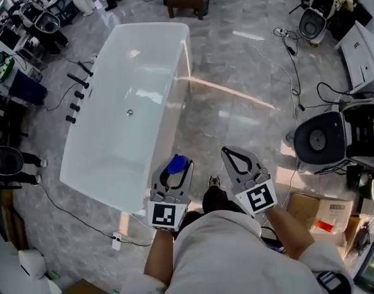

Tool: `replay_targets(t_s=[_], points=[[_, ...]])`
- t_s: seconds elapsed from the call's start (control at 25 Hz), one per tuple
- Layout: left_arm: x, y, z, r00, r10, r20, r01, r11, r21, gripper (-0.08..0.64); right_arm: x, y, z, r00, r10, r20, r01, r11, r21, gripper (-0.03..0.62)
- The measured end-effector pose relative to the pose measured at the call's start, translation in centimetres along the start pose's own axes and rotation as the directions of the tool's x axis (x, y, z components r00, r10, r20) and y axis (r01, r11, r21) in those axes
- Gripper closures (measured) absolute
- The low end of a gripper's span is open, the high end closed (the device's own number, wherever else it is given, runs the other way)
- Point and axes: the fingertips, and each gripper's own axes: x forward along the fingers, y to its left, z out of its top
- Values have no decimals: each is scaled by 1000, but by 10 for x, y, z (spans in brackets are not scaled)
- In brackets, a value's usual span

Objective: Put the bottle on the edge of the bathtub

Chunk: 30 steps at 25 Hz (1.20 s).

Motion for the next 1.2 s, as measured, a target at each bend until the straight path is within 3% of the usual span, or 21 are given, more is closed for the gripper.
replay_targets(t_s=[0.16,0.6,0.8,1.04,1.2], points=[[38,14,12,999,45,-5,-45,999,-26,388,20,-37,-1,999,31,-11,-31,999,-4,586],[125,62,26,999,52,7,-52,998,-38,387,94,-105,4,995,95,-20,-96,994,-57,587],[173,106,32,998,69,7,-69,997,-22,388,144,-138,7,991,125,-41,-127,989,-77,586],[229,169,45,996,87,14,-86,995,-52,388,223,-172,10,981,181,-68,-185,981,-58,586],[253,202,50,994,104,21,-103,993,-66,388,267,-182,15,969,225,-101,-235,967,-96,587]])
